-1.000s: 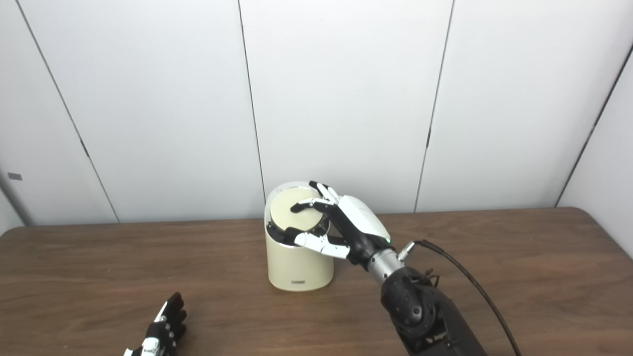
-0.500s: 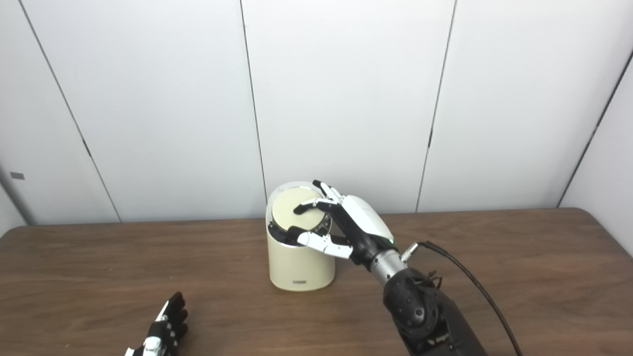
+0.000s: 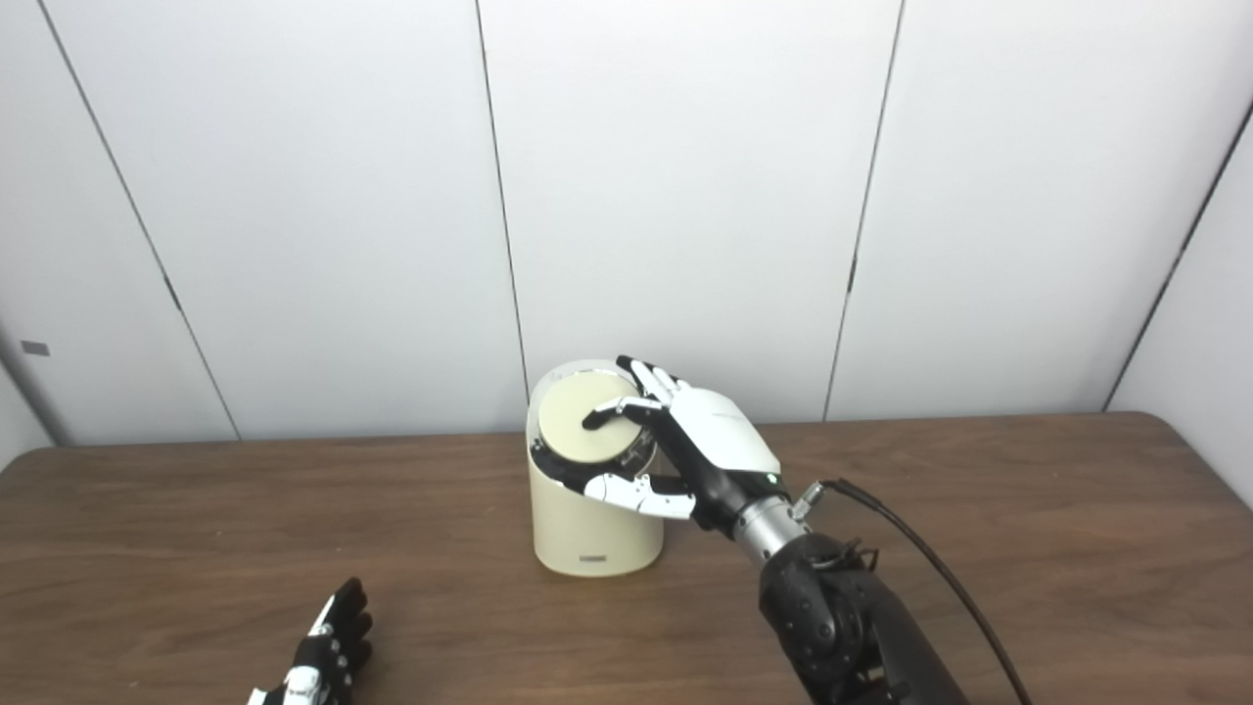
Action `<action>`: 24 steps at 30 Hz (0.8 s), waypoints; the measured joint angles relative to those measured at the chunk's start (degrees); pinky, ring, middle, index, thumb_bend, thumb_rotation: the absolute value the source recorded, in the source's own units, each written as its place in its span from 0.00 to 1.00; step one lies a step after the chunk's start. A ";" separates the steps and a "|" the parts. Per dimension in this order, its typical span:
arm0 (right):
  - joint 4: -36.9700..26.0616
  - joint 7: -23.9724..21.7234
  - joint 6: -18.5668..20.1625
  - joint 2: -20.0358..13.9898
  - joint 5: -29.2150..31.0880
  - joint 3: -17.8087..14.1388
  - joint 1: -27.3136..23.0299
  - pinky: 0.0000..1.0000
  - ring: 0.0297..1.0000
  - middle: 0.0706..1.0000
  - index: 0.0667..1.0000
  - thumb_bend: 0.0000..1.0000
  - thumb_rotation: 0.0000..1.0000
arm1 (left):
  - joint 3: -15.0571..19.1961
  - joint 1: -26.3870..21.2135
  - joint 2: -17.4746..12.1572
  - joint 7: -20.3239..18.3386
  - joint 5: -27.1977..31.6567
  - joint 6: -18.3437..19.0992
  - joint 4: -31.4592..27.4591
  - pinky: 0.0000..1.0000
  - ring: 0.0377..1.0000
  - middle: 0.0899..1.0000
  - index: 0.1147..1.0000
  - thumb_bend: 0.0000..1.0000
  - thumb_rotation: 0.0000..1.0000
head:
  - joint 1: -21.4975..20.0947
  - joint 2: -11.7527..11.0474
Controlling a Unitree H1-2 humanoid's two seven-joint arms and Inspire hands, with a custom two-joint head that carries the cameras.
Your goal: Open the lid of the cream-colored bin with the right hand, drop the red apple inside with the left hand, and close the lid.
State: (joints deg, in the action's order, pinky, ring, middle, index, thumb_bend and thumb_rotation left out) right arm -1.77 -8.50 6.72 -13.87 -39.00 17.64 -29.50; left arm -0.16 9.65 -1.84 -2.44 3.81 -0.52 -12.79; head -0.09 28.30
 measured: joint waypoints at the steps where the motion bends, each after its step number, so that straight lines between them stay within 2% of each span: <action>1: -0.04 0.03 -0.25 -0.14 -0.51 0.11 -0.02 1.00 1.00 1.00 0.69 0.56 0.89 | 0.00 0.00 0.00 0.00 0.01 0.04 -0.02 1.00 1.00 1.00 1.00 0.60 1.00 | 0.00 0.00; 7: -0.60 0.20 -1.24 -0.74 -3.42 1.05 -0.04 1.00 1.00 1.00 0.68 0.54 0.87 | 0.01 0.00 0.03 0.00 0.07 0.18 -0.06 1.00 1.00 1.00 1.00 0.61 1.00 | 0.18 0.26; 16: -0.76 1.20 -5.01 -2.60 -10.12 3.00 -0.31 1.00 1.00 1.00 0.69 0.55 0.94 | 0.01 0.00 0.29 0.25 0.28 0.50 -0.20 1.00 1.00 1.00 1.00 0.62 1.00 | 0.26 0.79; 24: -1.84 1.20 -7.27 -4.48 -14.48 3.78 -0.63 1.00 1.00 1.00 0.69 0.56 0.95 | 0.02 -0.02 0.37 0.39 0.30 1.58 -0.84 1.00 1.00 1.00 1.00 0.63 1.00 | 0.26 0.70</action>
State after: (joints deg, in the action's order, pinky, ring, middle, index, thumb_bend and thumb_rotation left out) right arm -3.61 -7.31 -0.55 -18.35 -53.48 21.41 -30.13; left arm -0.14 9.63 -1.47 -2.05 4.10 1.06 -13.64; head 0.18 29.00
